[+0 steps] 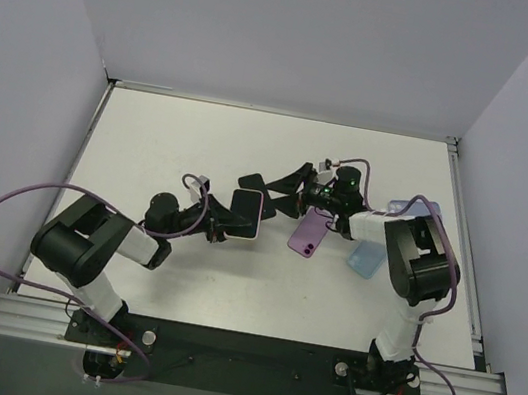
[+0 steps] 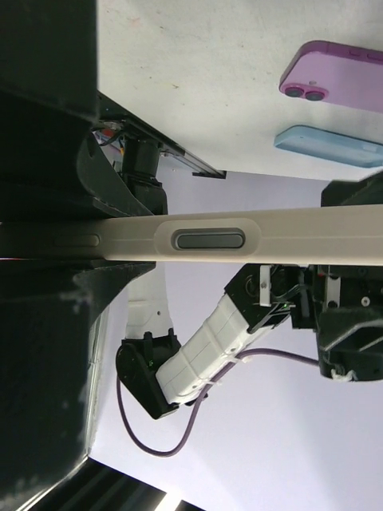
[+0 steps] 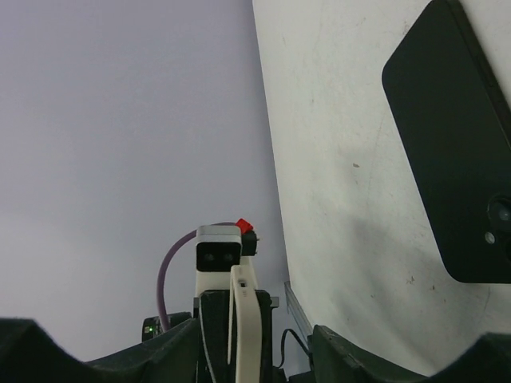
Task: Take the phone out of the phone case
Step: Remove the phone case from the phone.
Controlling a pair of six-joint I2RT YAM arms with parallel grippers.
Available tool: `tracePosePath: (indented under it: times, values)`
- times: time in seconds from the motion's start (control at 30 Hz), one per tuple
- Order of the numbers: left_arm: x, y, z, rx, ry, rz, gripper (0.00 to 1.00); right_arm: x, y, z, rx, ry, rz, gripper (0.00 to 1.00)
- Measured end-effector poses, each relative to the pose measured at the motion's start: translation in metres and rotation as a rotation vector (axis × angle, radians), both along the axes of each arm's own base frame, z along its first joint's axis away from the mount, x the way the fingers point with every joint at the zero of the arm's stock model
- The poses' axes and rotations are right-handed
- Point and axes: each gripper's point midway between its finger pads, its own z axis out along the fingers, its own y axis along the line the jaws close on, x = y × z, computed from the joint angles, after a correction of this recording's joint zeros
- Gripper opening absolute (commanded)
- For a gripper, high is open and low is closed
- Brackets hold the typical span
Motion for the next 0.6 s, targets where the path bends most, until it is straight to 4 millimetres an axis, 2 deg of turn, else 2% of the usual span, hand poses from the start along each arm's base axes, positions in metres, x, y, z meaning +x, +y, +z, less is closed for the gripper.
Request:
tracePosePath:
  times: [0.17, 0.3, 0.4, 0.43, 0.5, 0.53, 0.6]
  values:
    - [-0.002, 0.001, 0.013, -0.014, -0.041, -0.001, 0.0, -0.001, 0.004, -0.004, 0.011, 0.022, 0.005, 0.51]
    - [-0.002, 0.0, 0.016, -0.017, -0.053, -0.002, 0.0, -0.001, 0.013, 0.007, 0.076, 0.013, 0.016, 0.47]
    - [-0.003, 0.0, 0.016, -0.018, -0.053, -0.005, 0.0, -0.002, 0.021, 0.01, 0.138, 0.054, 0.02, 0.36]
    - [-0.003, -0.001, 0.016, -0.018, -0.054, -0.007, 0.0, -0.002, 0.023, 0.007, 0.151, 0.089, 0.019, 0.29]
    - [-0.003, -0.001, 0.015, -0.017, -0.045, -0.005, 0.0, -0.002, 0.027, -0.005, 0.169, 0.177, 0.013, 0.22]
    - [-0.003, -0.001, 0.01, -0.006, -0.018, -0.004, 0.0, -0.002, 0.027, -0.009, 0.176, 0.205, 0.009, 0.15]
    - [-0.003, -0.001, 0.004, 0.008, 0.013, -0.002, 0.0, -0.001, 0.028, -0.013, 0.182, 0.249, 0.002, 0.08]
